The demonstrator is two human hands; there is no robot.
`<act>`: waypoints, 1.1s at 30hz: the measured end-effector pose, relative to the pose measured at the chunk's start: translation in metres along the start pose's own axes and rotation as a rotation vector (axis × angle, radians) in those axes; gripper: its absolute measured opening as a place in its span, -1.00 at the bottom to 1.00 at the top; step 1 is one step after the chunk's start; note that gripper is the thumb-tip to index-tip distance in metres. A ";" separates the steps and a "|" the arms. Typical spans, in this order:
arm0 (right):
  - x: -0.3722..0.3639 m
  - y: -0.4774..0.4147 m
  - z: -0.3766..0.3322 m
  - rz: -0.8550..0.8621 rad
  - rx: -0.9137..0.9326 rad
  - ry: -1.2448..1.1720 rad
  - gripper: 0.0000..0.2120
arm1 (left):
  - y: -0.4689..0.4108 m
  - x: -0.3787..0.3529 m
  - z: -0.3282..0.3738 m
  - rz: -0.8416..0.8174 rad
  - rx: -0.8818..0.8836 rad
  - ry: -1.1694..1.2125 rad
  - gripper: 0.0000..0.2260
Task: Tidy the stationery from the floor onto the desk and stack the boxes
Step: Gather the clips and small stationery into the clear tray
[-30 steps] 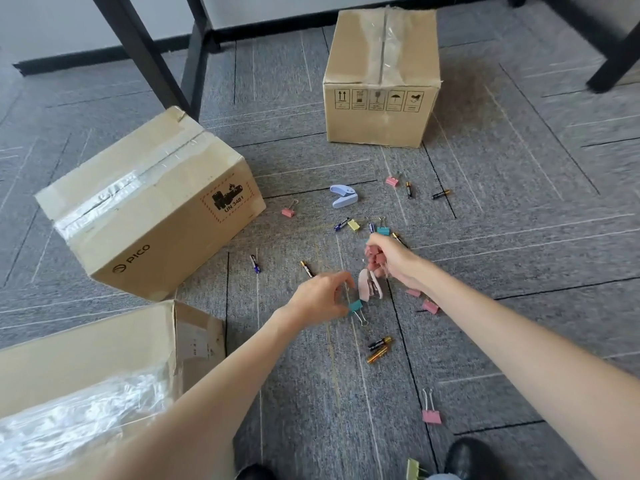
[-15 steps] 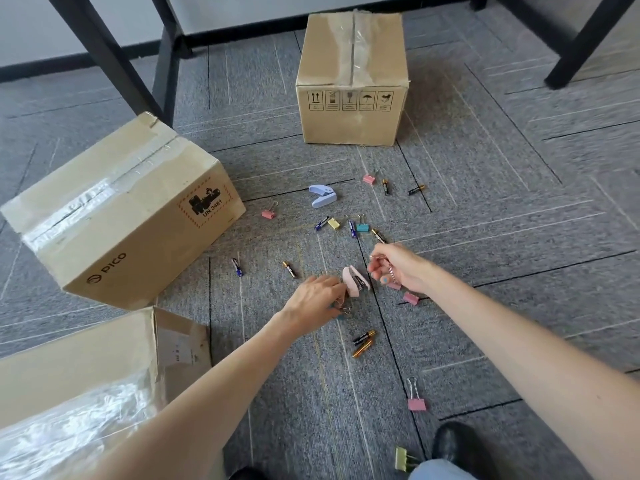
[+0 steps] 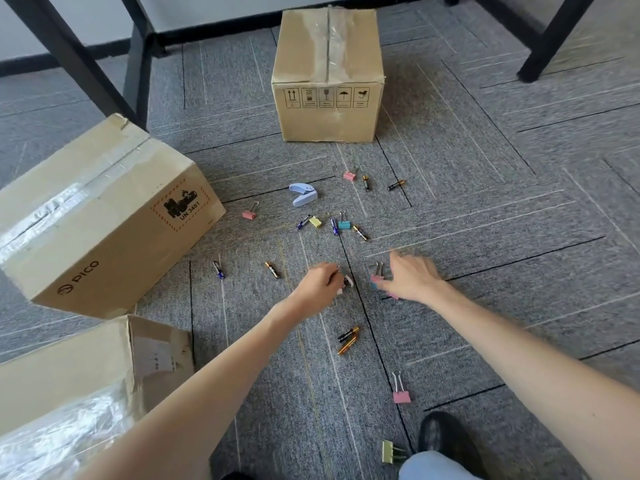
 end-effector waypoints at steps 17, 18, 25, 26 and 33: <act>-0.018 0.033 0.011 0.032 0.043 -0.242 -0.70 | -0.036 -0.033 0.052 0.104 0.035 -0.358 -0.61; -0.019 0.035 0.013 0.033 0.044 -0.258 -0.77 | -0.038 -0.035 0.054 0.111 0.048 -0.423 -0.56; -0.036 0.069 -0.013 -0.145 0.246 -0.241 -0.82 | -0.042 -0.048 0.067 0.115 -0.034 -0.688 -0.51; -0.038 0.072 -0.017 -0.168 0.277 -0.246 -0.83 | -0.042 -0.048 0.066 0.119 -0.041 -0.673 -0.56; -0.053 0.114 -0.039 -0.357 0.518 0.019 -0.67 | -0.042 -0.035 0.055 0.130 0.013 -0.454 -0.75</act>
Point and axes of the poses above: each hand's wrist, its own y-axis away from the middle knuckle, its own x-axis out of the back of the hand, z = x × y, the point moved 8 cm from there along -y, towards the middle knuckle, and after that the axes turned 5 degrees about x, right-handed, at the moved point
